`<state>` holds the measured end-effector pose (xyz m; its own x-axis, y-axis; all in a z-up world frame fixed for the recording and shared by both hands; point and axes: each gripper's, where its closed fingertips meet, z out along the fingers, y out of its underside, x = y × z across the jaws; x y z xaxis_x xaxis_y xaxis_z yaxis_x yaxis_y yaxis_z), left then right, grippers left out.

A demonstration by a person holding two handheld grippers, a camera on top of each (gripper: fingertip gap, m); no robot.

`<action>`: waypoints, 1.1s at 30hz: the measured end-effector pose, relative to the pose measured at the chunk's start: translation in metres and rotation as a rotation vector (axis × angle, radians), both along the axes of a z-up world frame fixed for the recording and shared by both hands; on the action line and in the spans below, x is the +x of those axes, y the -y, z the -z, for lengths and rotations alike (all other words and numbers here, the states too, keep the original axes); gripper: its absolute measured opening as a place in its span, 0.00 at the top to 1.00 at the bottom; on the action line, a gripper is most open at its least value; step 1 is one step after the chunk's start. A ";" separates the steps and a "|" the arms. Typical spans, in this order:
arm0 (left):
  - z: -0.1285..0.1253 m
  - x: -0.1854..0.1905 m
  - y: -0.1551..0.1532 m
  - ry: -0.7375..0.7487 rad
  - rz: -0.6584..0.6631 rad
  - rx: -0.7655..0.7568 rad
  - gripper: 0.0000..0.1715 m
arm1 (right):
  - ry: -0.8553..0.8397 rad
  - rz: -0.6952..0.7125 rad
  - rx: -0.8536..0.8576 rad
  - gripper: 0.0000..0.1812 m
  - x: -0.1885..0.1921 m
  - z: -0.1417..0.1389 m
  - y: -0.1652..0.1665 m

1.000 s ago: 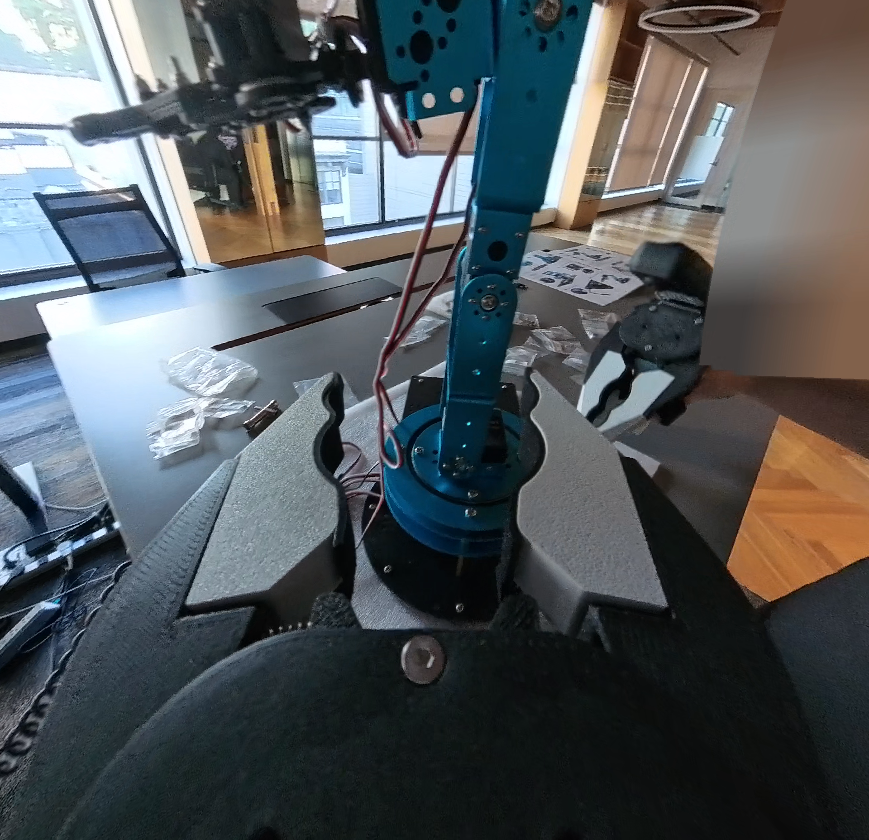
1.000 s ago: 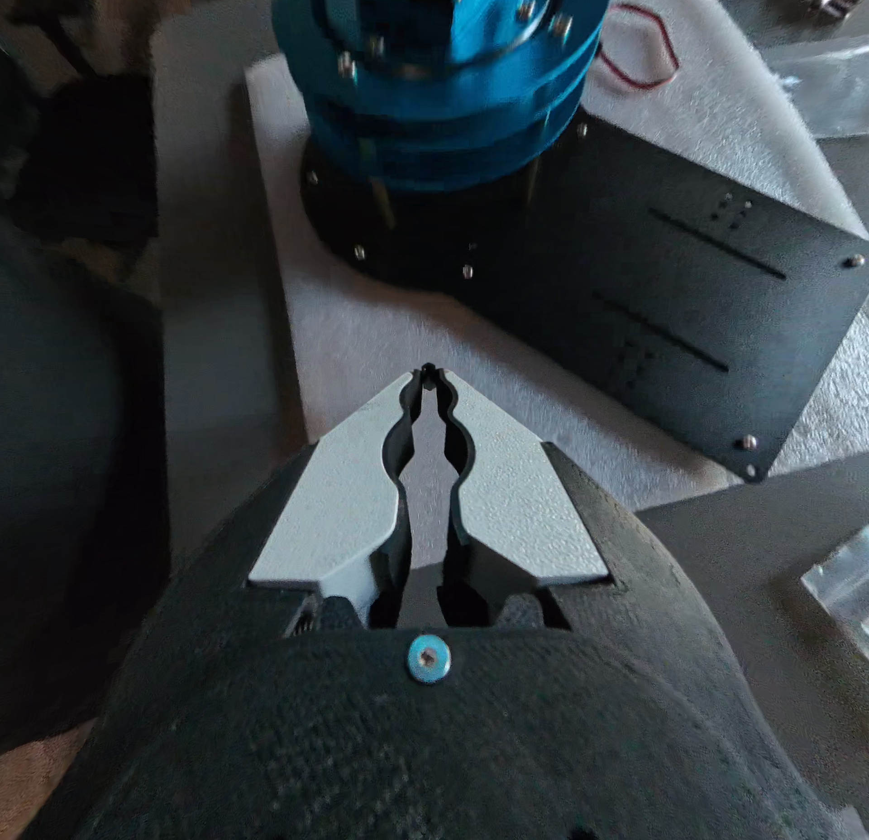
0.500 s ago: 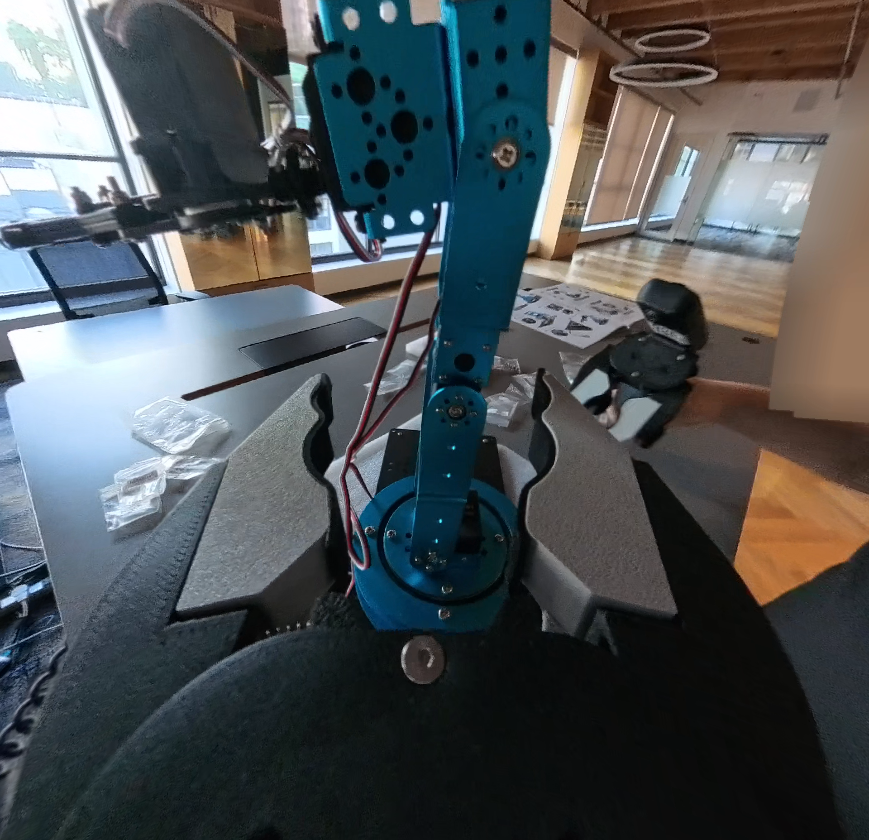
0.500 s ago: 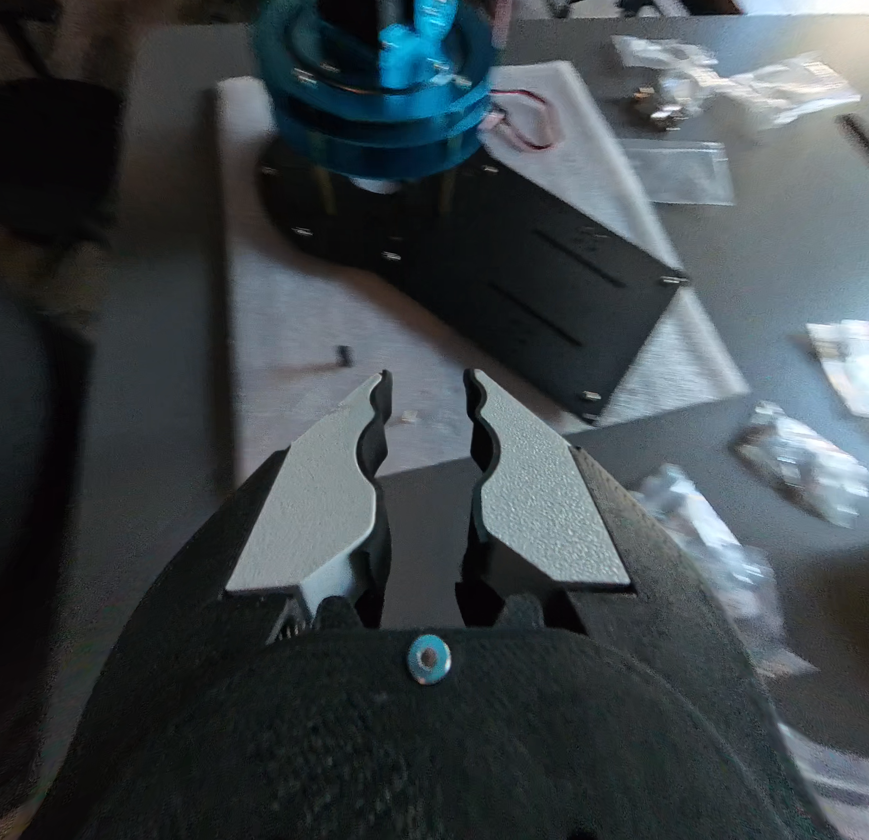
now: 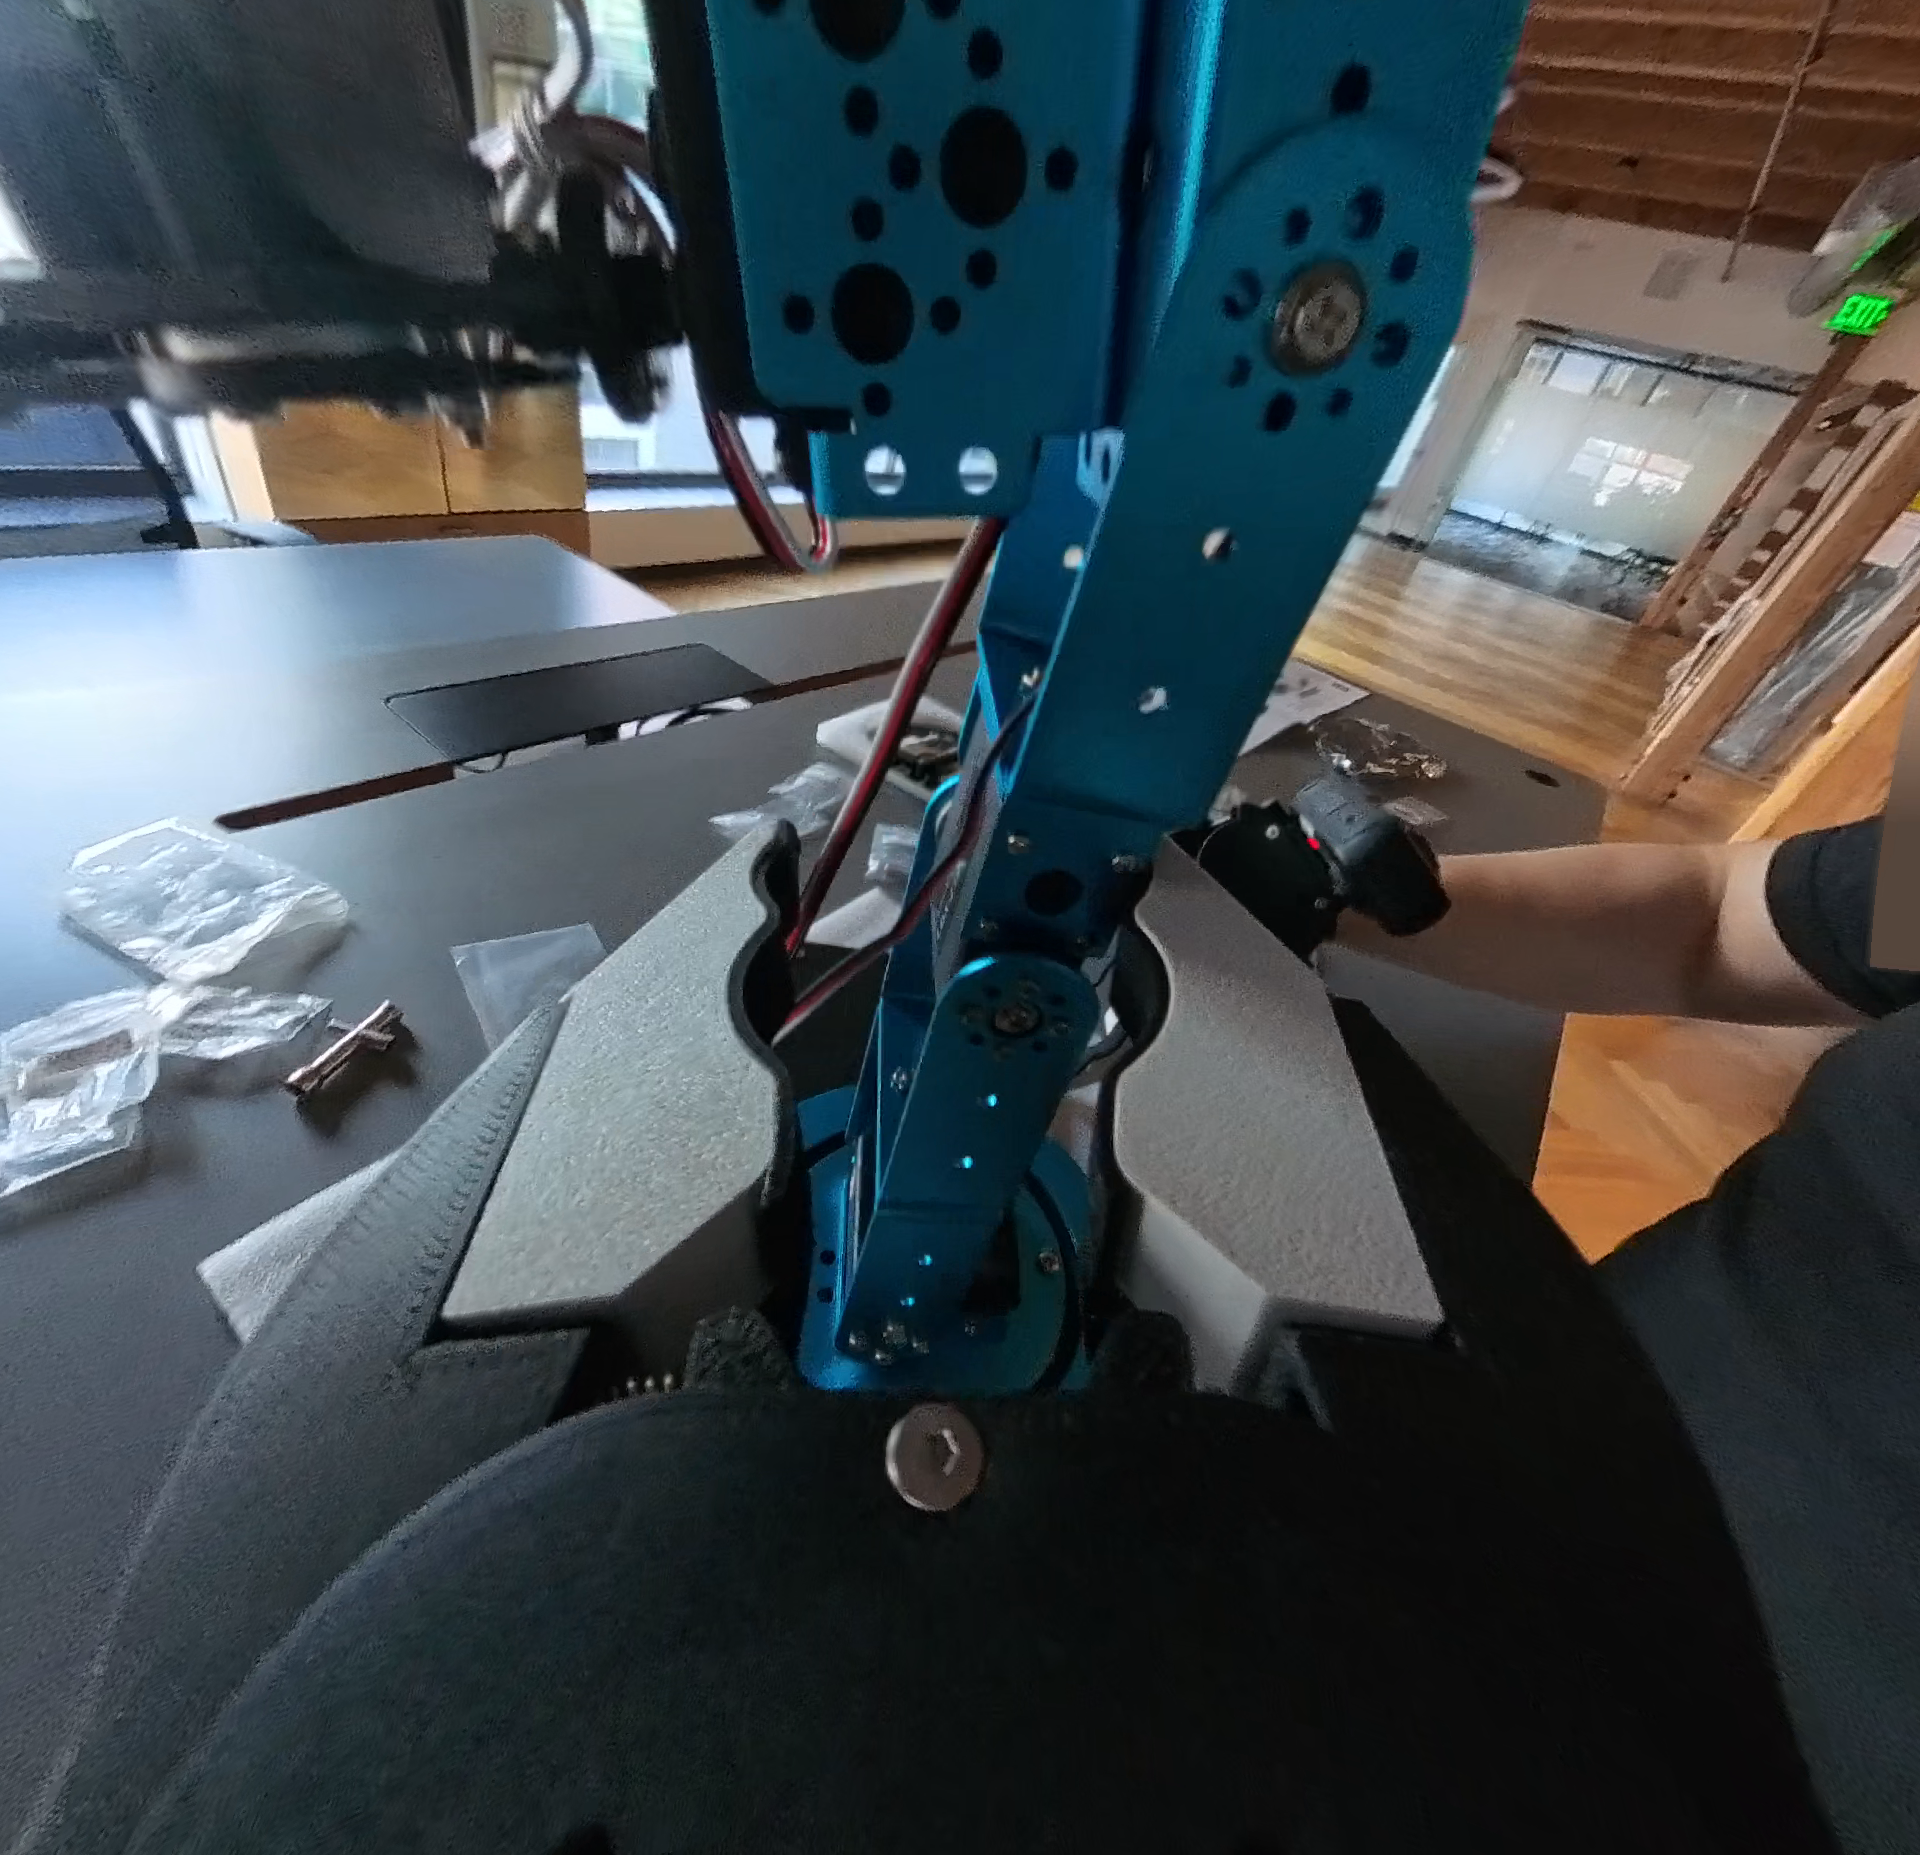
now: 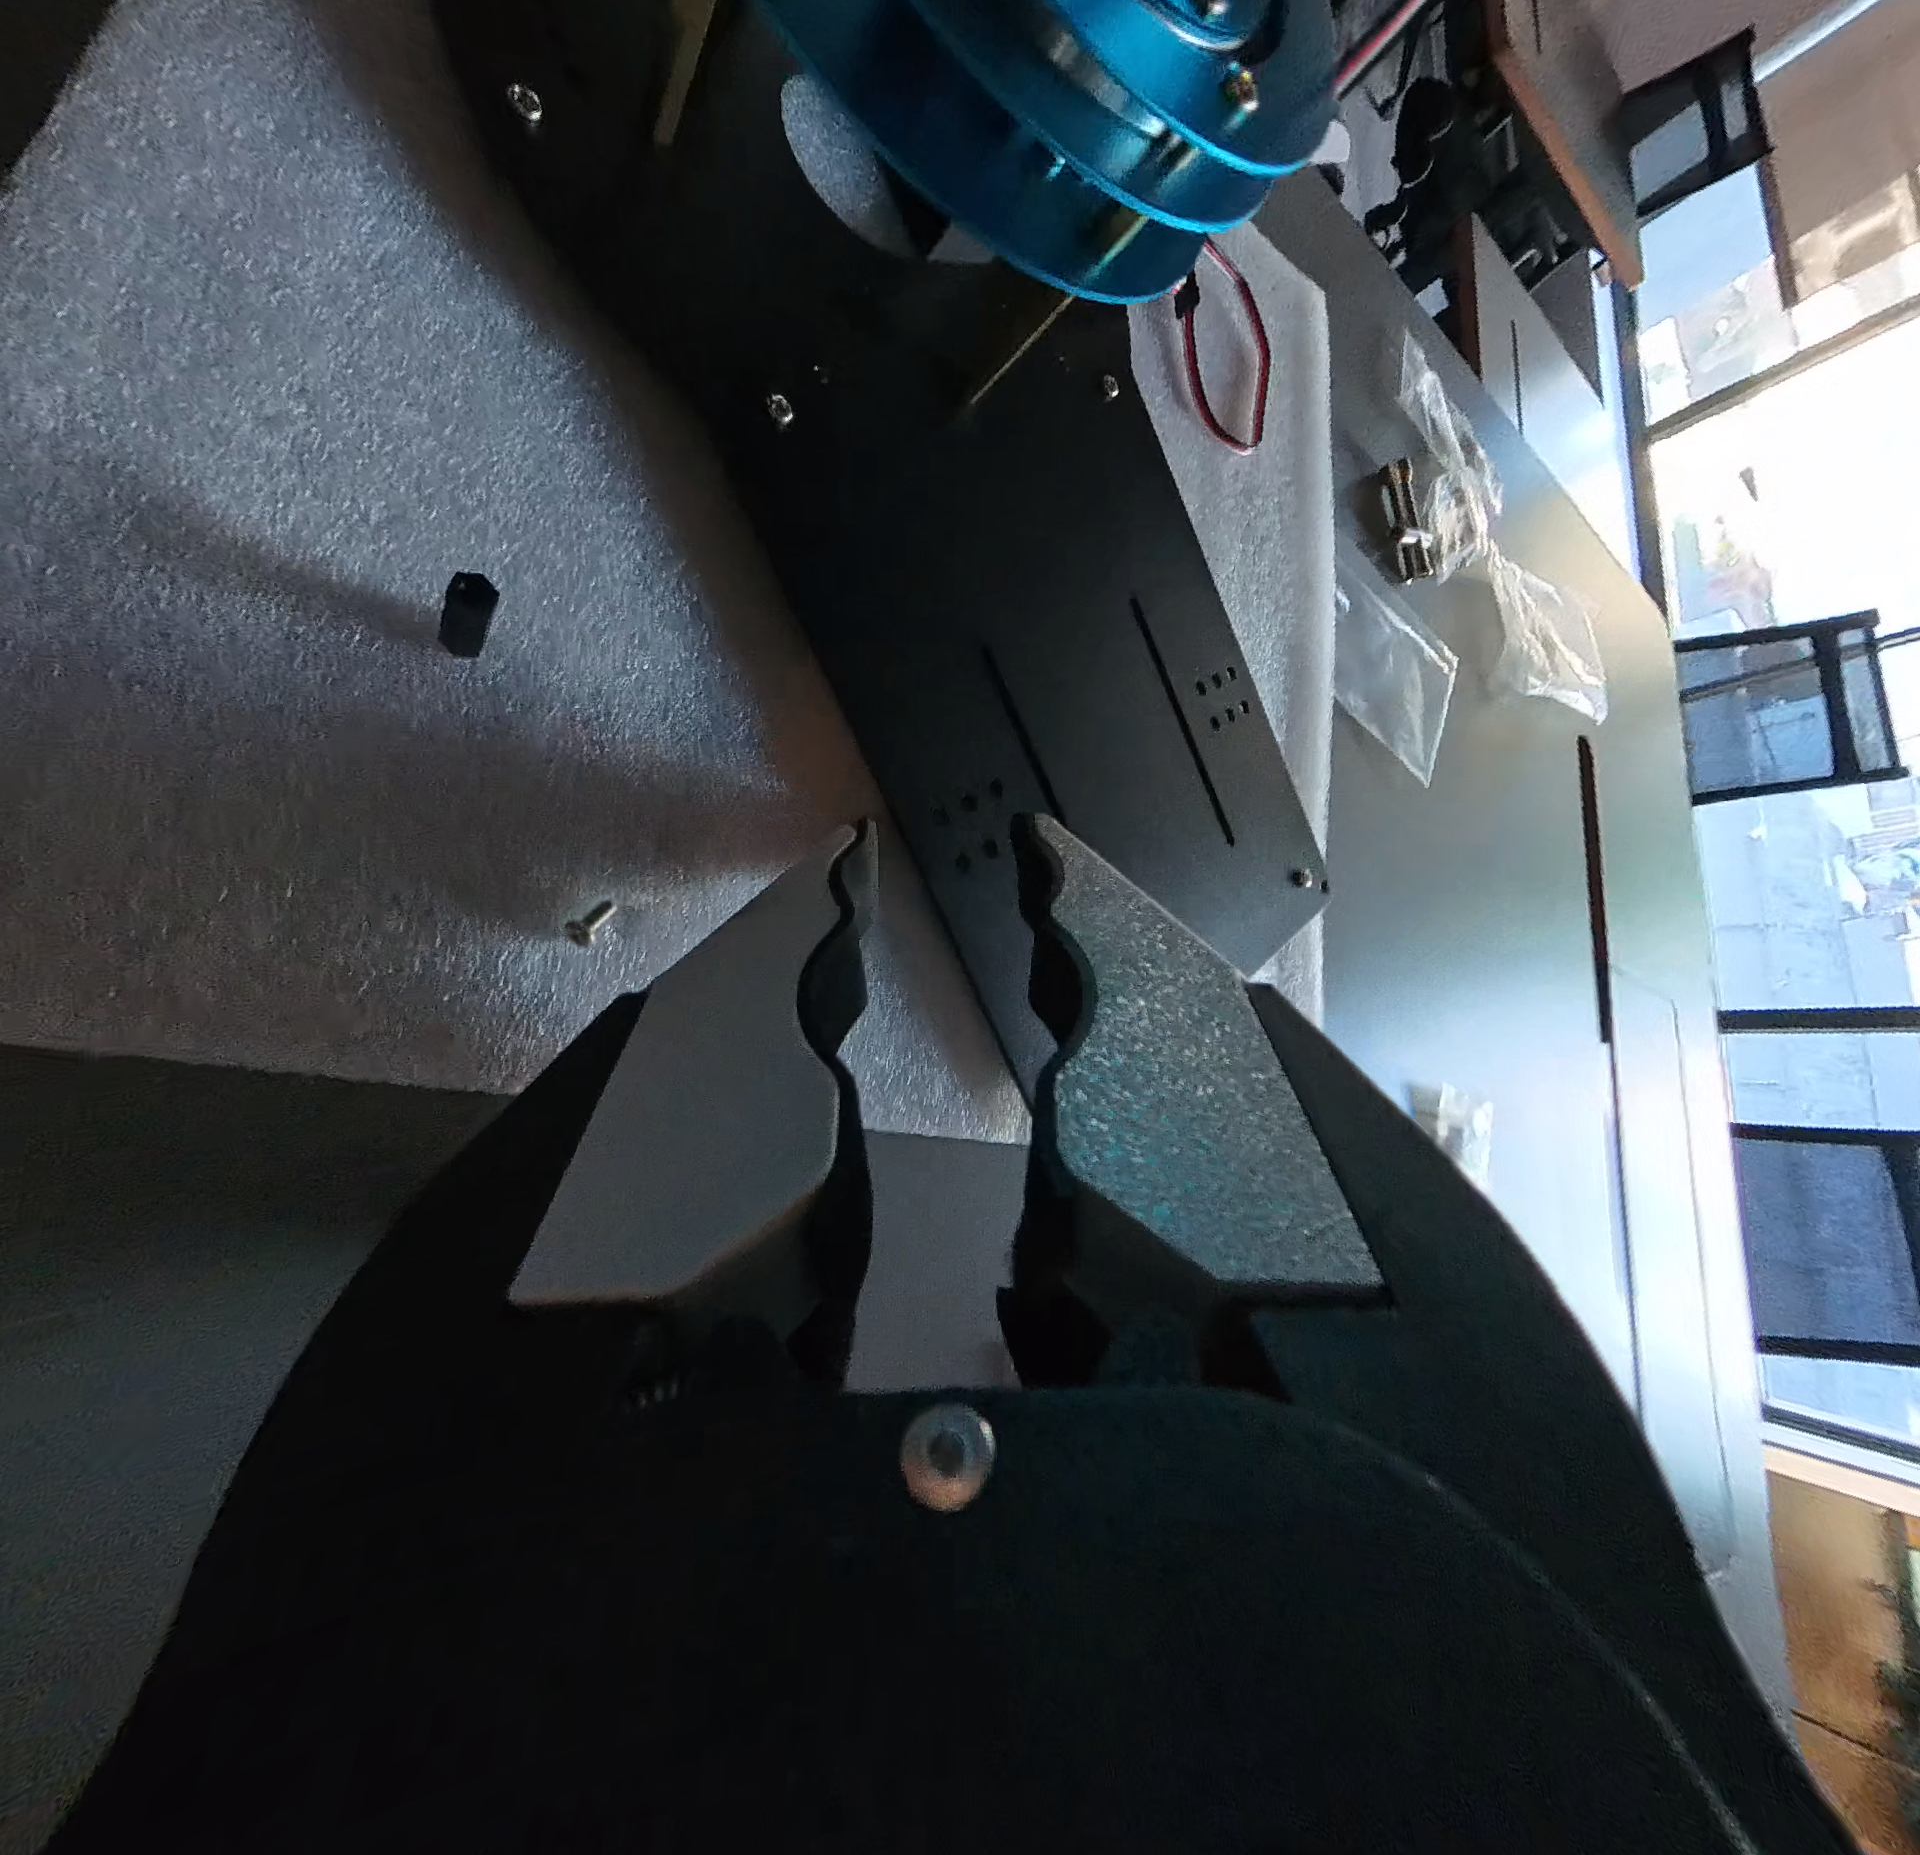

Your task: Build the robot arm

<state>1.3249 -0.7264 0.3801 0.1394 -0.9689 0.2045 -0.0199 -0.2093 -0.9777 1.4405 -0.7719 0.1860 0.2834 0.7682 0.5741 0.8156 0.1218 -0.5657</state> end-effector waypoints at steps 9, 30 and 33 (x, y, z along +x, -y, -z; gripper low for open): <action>-0.004 0.003 0.008 0.053 0.108 0.010 0.73 | 0.214 -0.074 0.284 0.96 -0.012 0.005 0.003; -0.018 -0.005 -0.001 0.066 0.077 -0.107 0.81 | 0.334 -0.121 0.505 0.97 -0.015 -0.013 0.008; -0.023 -0.015 -0.020 0.107 0.022 -0.149 0.83 | 0.299 -0.105 0.563 0.97 -0.016 -0.030 0.010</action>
<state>1.3103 -0.7065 0.4035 0.0880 -0.9294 0.3585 0.0767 -0.3525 -0.9327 1.4249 -0.7822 0.2165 -0.0119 0.3412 0.9399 0.8955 0.4218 -0.1418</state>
